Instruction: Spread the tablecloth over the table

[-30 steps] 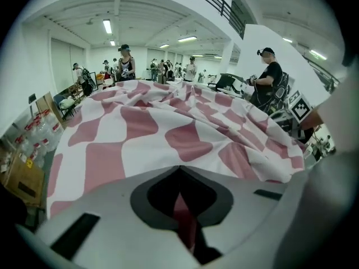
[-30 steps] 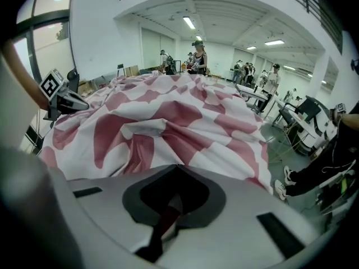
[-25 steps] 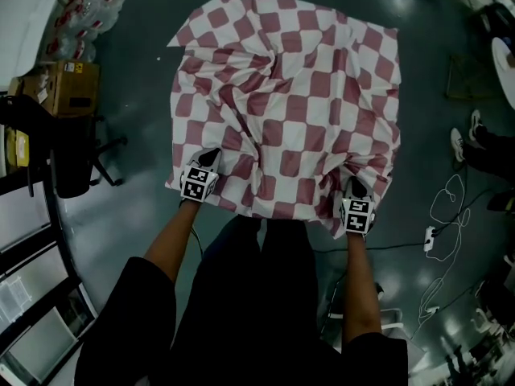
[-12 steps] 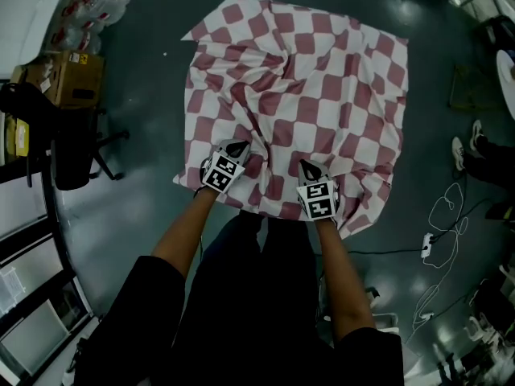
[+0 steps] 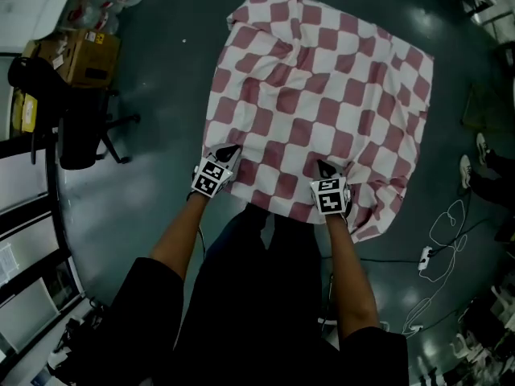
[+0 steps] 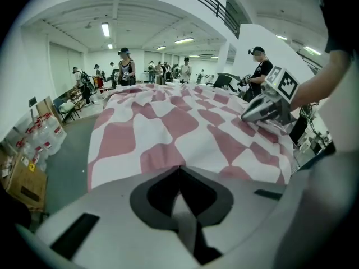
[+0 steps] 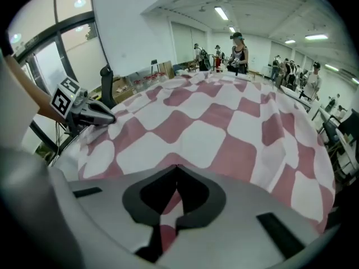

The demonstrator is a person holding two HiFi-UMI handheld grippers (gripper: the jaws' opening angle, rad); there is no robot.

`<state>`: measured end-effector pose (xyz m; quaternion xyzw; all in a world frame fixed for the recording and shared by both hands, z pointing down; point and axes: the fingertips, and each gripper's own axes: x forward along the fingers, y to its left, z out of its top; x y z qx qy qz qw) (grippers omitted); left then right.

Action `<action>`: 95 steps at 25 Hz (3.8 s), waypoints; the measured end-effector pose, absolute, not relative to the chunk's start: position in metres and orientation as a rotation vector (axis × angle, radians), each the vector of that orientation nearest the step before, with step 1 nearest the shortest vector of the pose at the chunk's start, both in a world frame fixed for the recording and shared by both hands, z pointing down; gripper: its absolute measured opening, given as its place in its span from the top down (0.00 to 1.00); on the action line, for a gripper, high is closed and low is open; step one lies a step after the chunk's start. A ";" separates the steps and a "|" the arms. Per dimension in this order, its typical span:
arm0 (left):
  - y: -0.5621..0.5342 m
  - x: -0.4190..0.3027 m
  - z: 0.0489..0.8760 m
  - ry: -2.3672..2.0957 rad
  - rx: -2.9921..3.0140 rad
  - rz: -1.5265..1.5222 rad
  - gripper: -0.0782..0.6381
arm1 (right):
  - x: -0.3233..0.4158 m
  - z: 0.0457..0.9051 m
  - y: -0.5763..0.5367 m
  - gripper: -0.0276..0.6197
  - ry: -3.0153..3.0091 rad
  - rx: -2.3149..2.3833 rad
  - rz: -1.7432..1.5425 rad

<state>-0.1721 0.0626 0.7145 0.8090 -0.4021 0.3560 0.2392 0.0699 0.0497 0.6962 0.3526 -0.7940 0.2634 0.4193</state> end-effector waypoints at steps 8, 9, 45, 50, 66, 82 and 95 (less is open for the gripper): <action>0.056 -0.138 0.703 -1.002 2.302 0.900 0.87 | 0.042 0.712 0.046 0.93 -2.037 0.791 0.635; 0.057 -0.136 0.710 -1.013 2.261 0.914 0.87 | 0.044 0.717 0.045 0.93 -2.033 0.809 0.641; 0.046 0.064 0.707 -0.673 2.363 1.017 0.87 | 0.342 0.694 0.136 0.93 -1.735 1.447 0.817; 0.040 0.073 0.711 -0.656 2.345 0.979 0.87 | 0.317 0.709 0.109 0.93 -1.791 1.431 0.891; 0.057 0.089 0.714 -0.570 2.379 0.968 0.87 | 0.323 0.709 0.135 0.93 -1.723 1.565 0.930; -0.111 -0.077 0.632 -1.064 2.408 0.663 0.87 | 0.201 0.623 -0.024 0.93 -2.018 1.449 0.643; -0.210 -0.150 0.641 -1.318 2.253 0.707 0.82 | 0.045 0.643 -0.248 0.76 -2.269 1.023 0.496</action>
